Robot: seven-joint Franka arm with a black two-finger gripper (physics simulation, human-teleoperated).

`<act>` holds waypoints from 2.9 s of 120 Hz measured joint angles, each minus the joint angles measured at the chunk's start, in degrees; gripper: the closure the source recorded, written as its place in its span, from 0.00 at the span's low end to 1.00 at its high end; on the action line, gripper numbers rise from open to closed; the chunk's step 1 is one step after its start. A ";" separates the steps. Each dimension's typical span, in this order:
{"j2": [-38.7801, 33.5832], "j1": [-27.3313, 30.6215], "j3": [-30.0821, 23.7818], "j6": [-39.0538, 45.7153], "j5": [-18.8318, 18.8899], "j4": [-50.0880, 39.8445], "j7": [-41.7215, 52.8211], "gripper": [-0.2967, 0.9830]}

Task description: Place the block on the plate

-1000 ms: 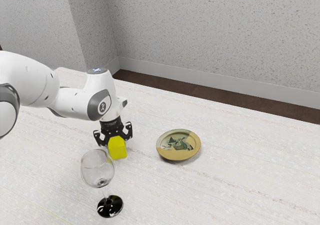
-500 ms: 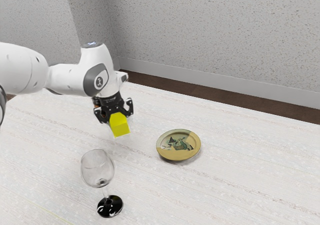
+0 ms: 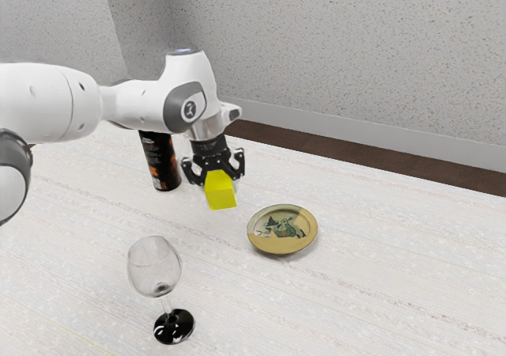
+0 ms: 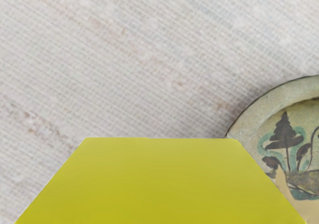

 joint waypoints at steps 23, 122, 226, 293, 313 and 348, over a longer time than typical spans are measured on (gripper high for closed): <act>8.68 0.36 -4.73 -1.09 -0.04 9.48 1.31 0.46; 16.06 -0.04 -8.66 -0.30 -1.04 14.90 3.78 0.46; 15.36 0.59 -9.99 -1.27 -1.81 17.79 5.75 0.25; -11.36 -6.61 2.75 -24.49 2.70 13.51 7.15 0.23; -19.70 -14.22 14.85 -27.50 4.47 3.58 11.71 0.23; -24.10 -6.61 18.86 -30.04 7.51 0.21 20.22 0.23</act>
